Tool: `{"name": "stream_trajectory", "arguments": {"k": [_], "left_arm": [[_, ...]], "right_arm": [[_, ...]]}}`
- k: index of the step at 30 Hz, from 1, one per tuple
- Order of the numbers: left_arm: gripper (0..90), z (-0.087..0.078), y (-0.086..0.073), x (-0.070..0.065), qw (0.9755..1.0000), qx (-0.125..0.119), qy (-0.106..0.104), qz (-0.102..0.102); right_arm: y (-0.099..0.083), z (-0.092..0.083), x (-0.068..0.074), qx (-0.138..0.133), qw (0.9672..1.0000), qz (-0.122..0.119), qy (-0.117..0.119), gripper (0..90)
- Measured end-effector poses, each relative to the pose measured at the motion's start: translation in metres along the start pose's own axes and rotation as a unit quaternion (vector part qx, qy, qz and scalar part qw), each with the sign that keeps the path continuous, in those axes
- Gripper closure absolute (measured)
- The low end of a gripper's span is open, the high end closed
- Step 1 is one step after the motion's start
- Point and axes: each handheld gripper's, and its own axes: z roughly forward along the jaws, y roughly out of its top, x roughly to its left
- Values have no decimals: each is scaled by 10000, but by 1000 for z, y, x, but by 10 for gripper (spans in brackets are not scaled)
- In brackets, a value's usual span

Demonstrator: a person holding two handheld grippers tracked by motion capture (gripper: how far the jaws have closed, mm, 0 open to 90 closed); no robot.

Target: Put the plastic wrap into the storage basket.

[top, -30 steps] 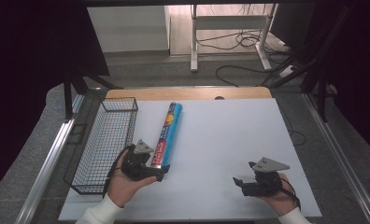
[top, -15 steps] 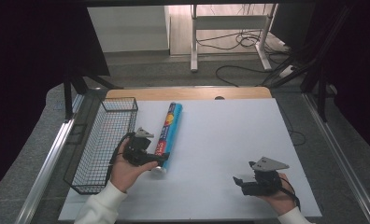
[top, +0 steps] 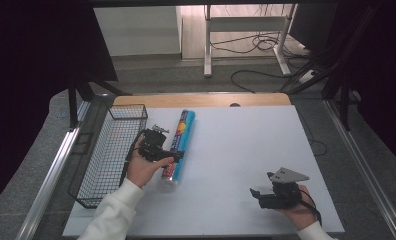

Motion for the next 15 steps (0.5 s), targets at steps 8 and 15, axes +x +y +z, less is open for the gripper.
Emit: {"name": "stream_trajectory", "arguments": {"k": [8, 15], "left_arm": [[123, 20, 12, 10, 9997, 188, 98, -123], [125, 32, 18, 12, 9995, 228, 174, -166]], "right_arm": [[0, 1, 0, 23, 10000, -12, -59, 166], [0, 1, 0, 21, 10000, 7, -58, 166]]}}
